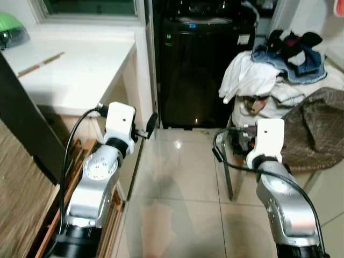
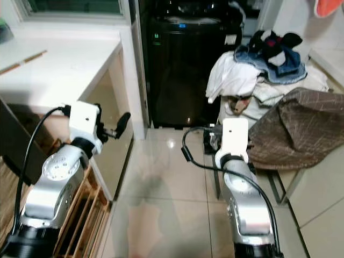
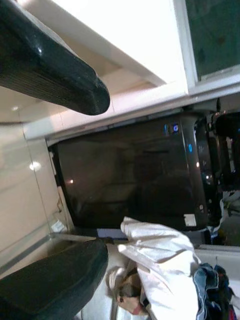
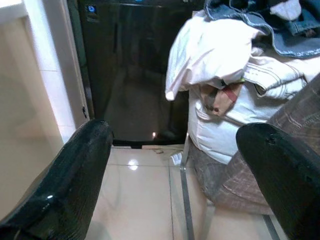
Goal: Clothes washing
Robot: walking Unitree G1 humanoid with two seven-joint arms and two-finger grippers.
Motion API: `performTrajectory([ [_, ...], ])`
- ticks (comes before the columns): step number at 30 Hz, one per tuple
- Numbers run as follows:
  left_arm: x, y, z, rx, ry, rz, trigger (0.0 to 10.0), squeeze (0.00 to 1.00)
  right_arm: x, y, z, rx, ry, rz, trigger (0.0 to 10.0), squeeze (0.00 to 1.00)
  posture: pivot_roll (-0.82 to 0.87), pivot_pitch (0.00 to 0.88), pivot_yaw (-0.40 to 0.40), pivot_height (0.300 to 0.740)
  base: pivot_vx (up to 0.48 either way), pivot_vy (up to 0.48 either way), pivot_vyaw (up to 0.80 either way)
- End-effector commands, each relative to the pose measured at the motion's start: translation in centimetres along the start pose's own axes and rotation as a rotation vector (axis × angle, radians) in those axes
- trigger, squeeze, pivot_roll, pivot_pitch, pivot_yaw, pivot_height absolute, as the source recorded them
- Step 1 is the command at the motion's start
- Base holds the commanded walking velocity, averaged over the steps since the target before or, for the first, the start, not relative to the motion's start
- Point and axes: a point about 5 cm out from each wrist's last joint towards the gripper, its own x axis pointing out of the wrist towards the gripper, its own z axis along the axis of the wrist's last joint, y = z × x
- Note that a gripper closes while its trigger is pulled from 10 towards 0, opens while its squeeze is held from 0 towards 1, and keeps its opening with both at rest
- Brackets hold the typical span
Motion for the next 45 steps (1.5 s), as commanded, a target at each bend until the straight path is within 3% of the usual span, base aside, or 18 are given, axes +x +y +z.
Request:
performTrajectory([
  [1,0.0,0.4,0.5,-0.008,-0.012,0.012,10.0,0.0,0.2,0.4,0.3,0.008,-0.009,0.011,10.0,0.0,0.03,0.0,0.021,0.74,0.394,0.0,0.0],
  [19,0.1,0.3,0.8,0.011,-0.01,-0.004,10.0,0.0,0.2,0.6,0.2,0.028,-0.003,0.013,10.0,0.0,0.03,0.0,0.021,0.74,0.397,0.0,0.0],
  [45,0.5,0.3,1.3,-0.001,-0.022,-0.012,10.0,0.0,0.5,0.8,1.7,0.057,-0.076,0.013,10.0,0.0,0.03,0.0,0.028,0.74,0.392,0.0,0.0],
])
